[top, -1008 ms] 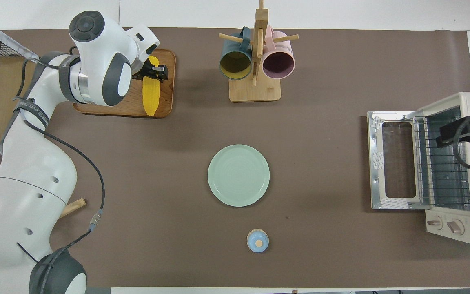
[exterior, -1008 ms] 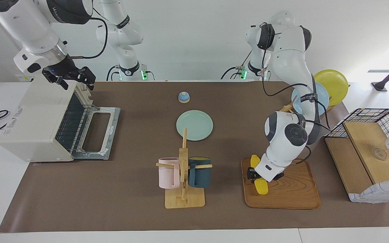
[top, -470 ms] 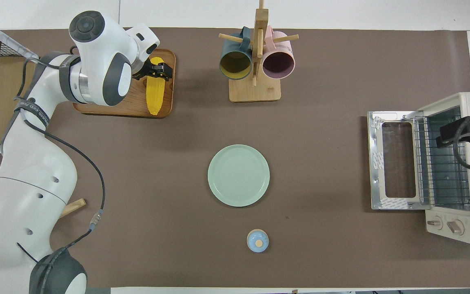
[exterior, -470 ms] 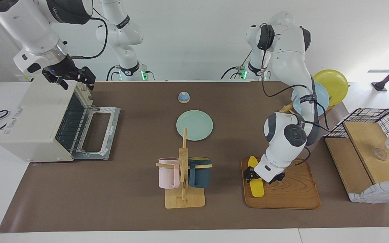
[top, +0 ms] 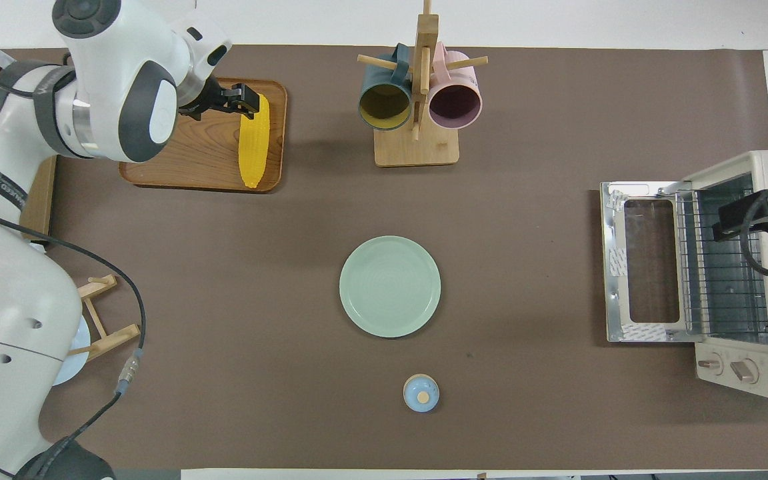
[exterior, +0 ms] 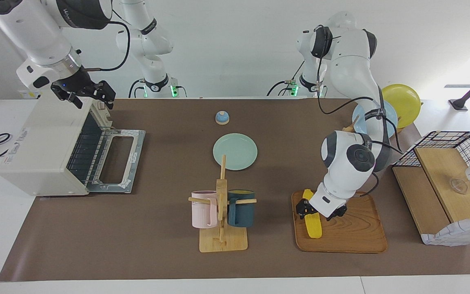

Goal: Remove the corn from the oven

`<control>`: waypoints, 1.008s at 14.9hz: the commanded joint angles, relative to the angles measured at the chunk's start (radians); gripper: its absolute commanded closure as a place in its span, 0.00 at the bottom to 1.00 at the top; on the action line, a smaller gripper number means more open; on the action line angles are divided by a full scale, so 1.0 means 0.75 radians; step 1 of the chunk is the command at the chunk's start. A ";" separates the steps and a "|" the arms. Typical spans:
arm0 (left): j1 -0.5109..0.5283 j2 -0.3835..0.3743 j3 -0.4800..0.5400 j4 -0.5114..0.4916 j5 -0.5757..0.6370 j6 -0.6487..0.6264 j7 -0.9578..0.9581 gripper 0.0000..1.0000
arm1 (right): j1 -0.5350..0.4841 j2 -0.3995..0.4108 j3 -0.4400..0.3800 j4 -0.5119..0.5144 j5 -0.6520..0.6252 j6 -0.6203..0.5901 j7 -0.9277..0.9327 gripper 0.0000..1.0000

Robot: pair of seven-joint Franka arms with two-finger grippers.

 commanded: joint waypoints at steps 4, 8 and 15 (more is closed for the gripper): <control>0.029 -0.382 0.054 -0.273 0.041 -0.224 -0.015 0.00 | -0.029 -0.017 0.018 -0.016 0.007 0.005 -0.025 0.00; 0.027 -0.508 0.054 -0.283 0.087 -0.416 -0.013 0.00 | -0.029 -0.017 0.018 -0.016 0.007 0.005 -0.025 0.00; 0.117 -0.803 0.015 -0.348 0.087 -0.643 -0.001 0.00 | -0.029 -0.017 0.018 -0.016 0.007 0.005 -0.025 0.00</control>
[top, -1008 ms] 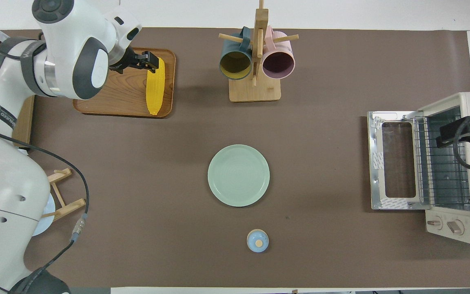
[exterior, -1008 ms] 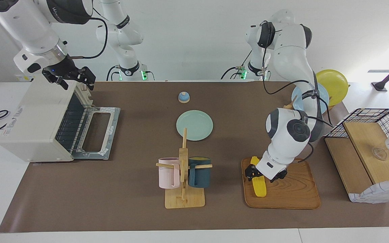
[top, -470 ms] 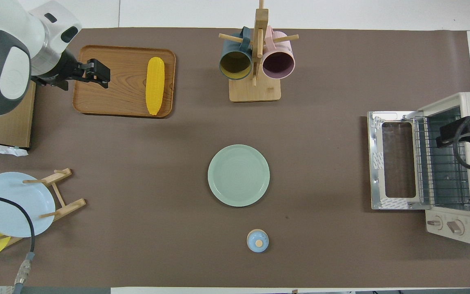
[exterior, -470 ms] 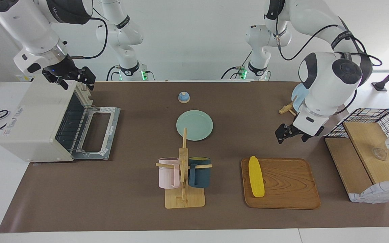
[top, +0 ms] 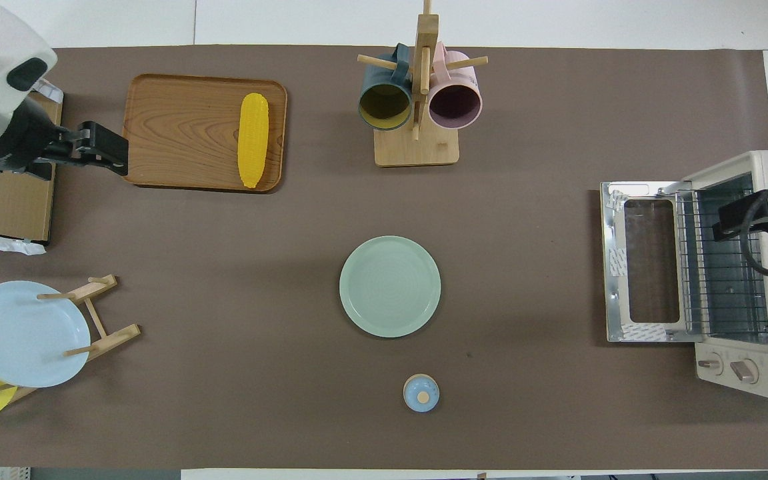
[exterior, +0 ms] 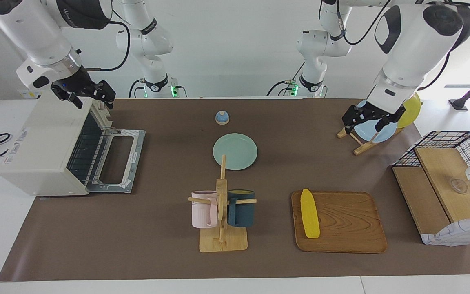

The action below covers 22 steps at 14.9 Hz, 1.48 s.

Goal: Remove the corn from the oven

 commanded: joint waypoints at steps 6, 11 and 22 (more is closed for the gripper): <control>0.193 -0.358 -0.178 -0.419 0.018 -0.040 -0.015 0.00 | -0.029 -0.017 0.018 -0.016 0.007 0.005 -0.025 0.00; 0.154 -0.232 -0.149 -0.363 0.012 0.057 -0.019 0.00 | -0.029 -0.017 0.018 -0.016 0.007 0.005 -0.025 0.00; 0.167 -0.209 -0.164 -0.246 0.007 -0.021 -0.003 0.00 | -0.029 -0.017 0.018 -0.016 0.007 0.005 -0.025 0.00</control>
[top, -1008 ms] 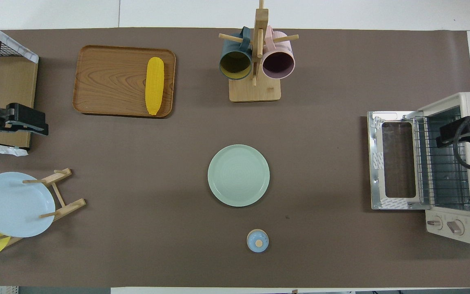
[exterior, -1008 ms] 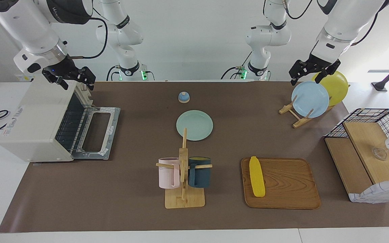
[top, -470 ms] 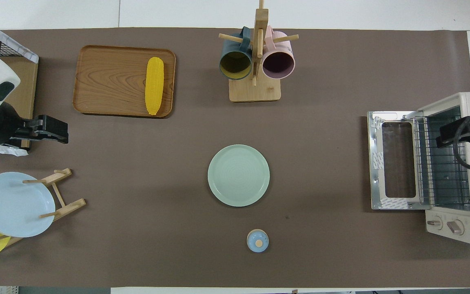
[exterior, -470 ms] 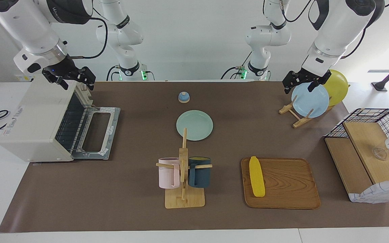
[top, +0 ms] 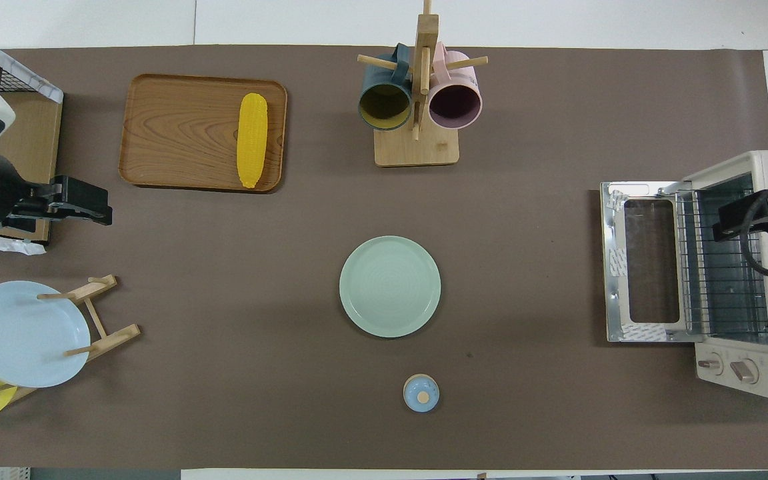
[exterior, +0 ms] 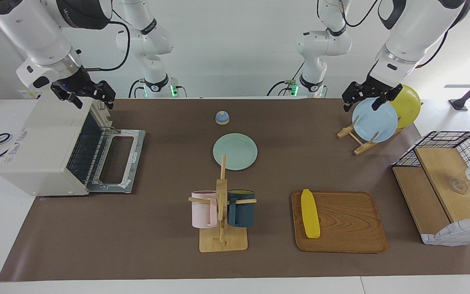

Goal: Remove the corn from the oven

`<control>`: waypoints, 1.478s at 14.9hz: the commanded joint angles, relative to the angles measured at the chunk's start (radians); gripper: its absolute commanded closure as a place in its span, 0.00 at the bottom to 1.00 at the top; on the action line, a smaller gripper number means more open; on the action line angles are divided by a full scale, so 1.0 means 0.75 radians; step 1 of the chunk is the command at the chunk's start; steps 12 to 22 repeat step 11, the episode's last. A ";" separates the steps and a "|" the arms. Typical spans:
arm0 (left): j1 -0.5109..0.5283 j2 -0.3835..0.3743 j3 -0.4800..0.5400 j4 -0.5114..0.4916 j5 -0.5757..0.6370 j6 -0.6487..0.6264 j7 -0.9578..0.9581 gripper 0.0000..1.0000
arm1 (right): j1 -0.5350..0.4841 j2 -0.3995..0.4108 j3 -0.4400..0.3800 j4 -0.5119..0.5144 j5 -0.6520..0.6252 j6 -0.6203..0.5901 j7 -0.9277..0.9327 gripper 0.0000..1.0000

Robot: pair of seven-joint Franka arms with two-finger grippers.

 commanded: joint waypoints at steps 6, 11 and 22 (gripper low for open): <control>-0.005 -0.007 -0.006 0.006 0.039 -0.037 0.002 0.00 | -0.029 -0.017 0.018 -0.016 0.007 0.005 -0.025 0.00; -0.005 -0.007 -0.004 0.006 0.023 -0.037 0.002 0.00 | -0.029 -0.017 0.018 -0.016 0.007 0.005 -0.025 0.00; -0.005 -0.007 -0.004 0.006 0.023 -0.037 0.002 0.00 | -0.029 -0.017 0.018 -0.016 0.007 0.005 -0.025 0.00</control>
